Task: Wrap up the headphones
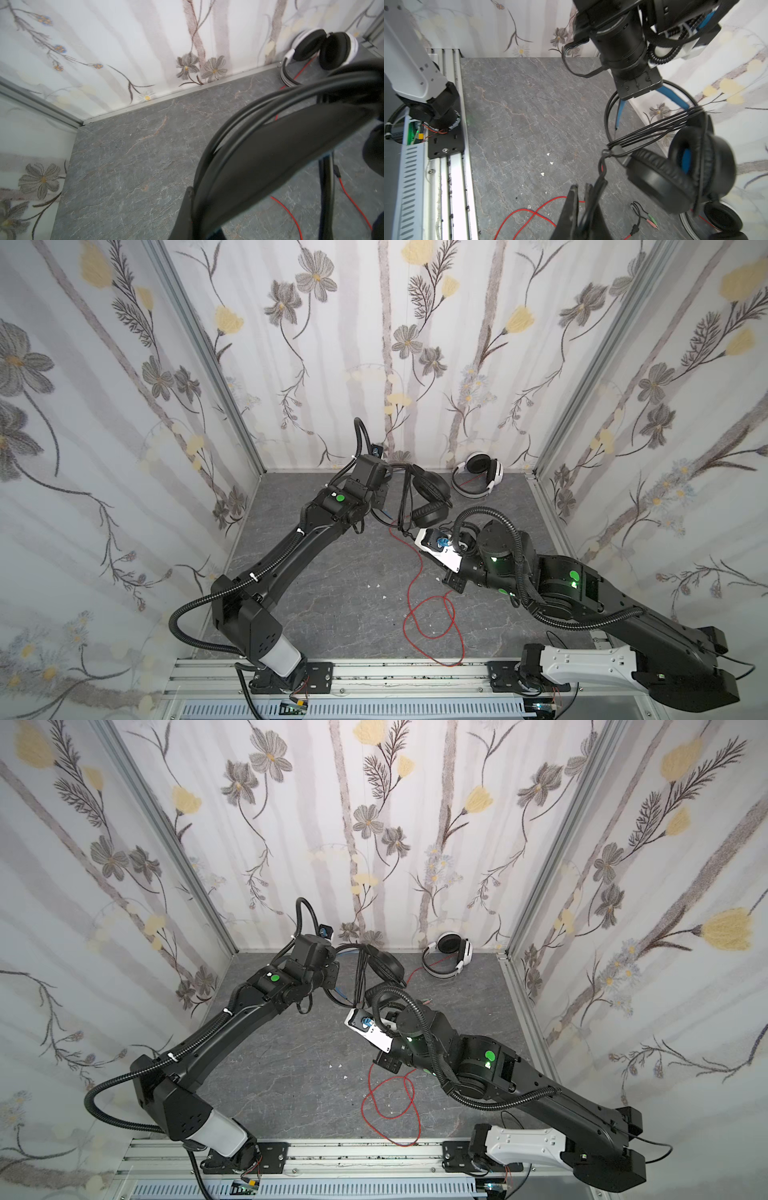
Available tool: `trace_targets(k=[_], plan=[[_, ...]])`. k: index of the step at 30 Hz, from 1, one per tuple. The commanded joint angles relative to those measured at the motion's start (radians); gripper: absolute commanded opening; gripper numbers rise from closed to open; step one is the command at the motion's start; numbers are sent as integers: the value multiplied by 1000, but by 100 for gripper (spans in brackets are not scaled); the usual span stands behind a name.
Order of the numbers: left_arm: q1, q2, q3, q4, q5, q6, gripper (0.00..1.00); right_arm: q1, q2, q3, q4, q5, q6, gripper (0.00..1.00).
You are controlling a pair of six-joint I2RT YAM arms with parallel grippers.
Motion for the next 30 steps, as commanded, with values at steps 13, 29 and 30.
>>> trace_targets(k=[13, 29, 30], plan=[[-143, -51, -11, -321, 339, 269, 0, -119, 14, 10, -30, 93, -197, 0], [-197, -182, -27, -374, 406, 242, 0, -244, -43, -85, -2, 79, -179, 0], [-198, -184, -21, -377, 405, 242, 0, -259, -45, -89, 4, 72, -169, 0]])
